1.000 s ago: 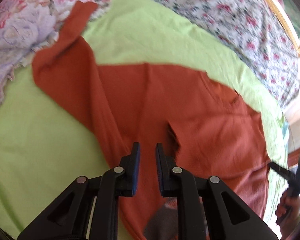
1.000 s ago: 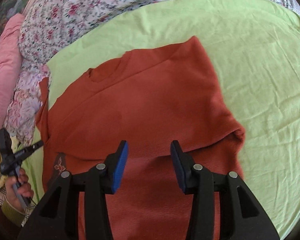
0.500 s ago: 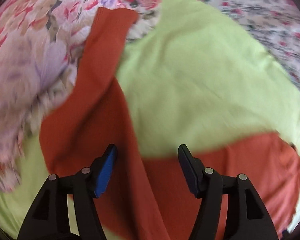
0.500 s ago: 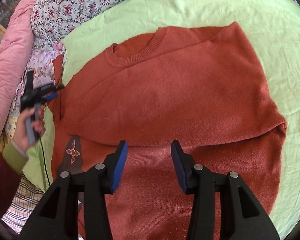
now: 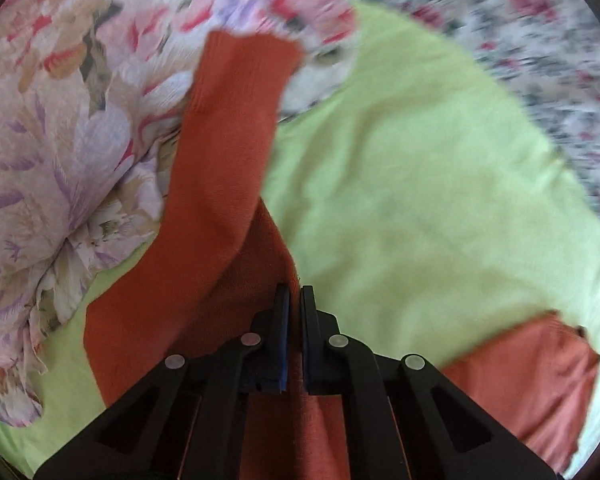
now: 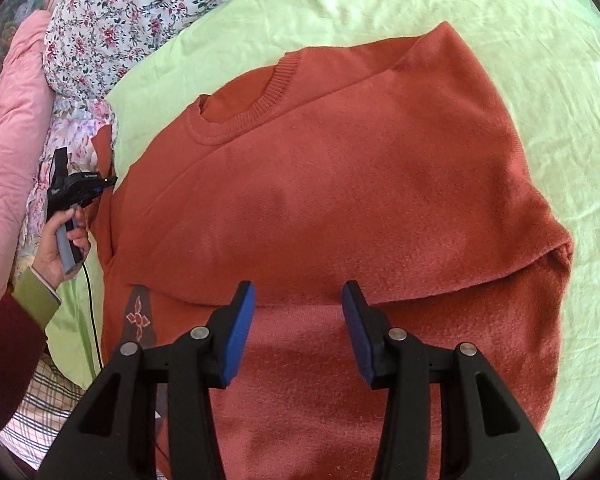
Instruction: Fold small clothes
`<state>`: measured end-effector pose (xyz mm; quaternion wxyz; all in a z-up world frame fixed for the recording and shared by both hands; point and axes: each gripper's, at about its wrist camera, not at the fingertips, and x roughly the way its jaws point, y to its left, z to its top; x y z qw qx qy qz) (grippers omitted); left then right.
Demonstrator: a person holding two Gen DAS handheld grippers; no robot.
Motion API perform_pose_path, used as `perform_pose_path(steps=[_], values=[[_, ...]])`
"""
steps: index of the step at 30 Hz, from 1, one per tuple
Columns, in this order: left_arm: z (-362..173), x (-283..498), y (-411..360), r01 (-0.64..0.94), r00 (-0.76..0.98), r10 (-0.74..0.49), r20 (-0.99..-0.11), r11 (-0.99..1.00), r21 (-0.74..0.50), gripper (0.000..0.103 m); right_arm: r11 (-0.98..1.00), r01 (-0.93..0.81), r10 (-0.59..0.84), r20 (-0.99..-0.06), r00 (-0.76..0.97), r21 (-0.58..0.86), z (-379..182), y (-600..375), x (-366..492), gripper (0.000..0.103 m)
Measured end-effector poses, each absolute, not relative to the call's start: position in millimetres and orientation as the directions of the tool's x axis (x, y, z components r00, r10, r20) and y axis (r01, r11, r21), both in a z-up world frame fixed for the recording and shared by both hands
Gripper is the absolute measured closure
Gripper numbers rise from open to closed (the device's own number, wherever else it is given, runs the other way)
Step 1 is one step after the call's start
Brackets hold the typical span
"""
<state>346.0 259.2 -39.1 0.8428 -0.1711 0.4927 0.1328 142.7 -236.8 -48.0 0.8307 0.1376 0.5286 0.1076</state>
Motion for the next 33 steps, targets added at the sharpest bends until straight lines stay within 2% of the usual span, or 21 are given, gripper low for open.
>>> perform_pose_path(steps=[8,13,16,19,23,25,27,33], values=[[43,299,152,-0.091,0.664,-0.186,-0.725,0.941,-0.325,0.101,0.923,-0.039,0.359,-0.824,0.439,0.382,-42,-223,148,0.056],[63,277,59,0.129,0.64,-0.37,-0.673,0.916,-0.38,0.101,0.916,-0.02,0.363,-0.806,0.467,0.401,-36,-223,144,0.056],[49,265,-2,0.229,0.577,-0.45,-0.682,0.89,-0.394,0.101,0.915,-0.002,0.353,-0.798,0.488,0.404,-33,-230,140,0.056],[21,256,-42,0.278,0.497,-0.482,-0.721,0.876,-0.394,0.101,0.91,0.04,0.337,-0.79,0.512,0.413,-32,-244,135,0.056],[-18,237,-70,0.3,0.415,-0.453,-0.789,0.887,-0.351,0.1,0.9,0.084,0.326,-0.786,0.525,0.429,-35,-263,136,0.056],[-35,227,-63,0.283,0.371,-0.448,-0.813,0.889,-0.36,0.1,0.898,0.079,0.333,-0.785,0.522,0.433,-37,-265,142,0.056],[-40,218,-55,0.266,0.355,-0.442,-0.824,0.892,-0.364,0.095,0.891,0.059,0.359,-0.778,0.516,0.45,-38,-263,155,0.056],[-36,195,-18,0.195,0.39,-0.398,-0.83,0.917,-0.348,0.094,0.874,-0.056,0.446,-0.751,0.487,0.482,-37,-222,215,0.056]])
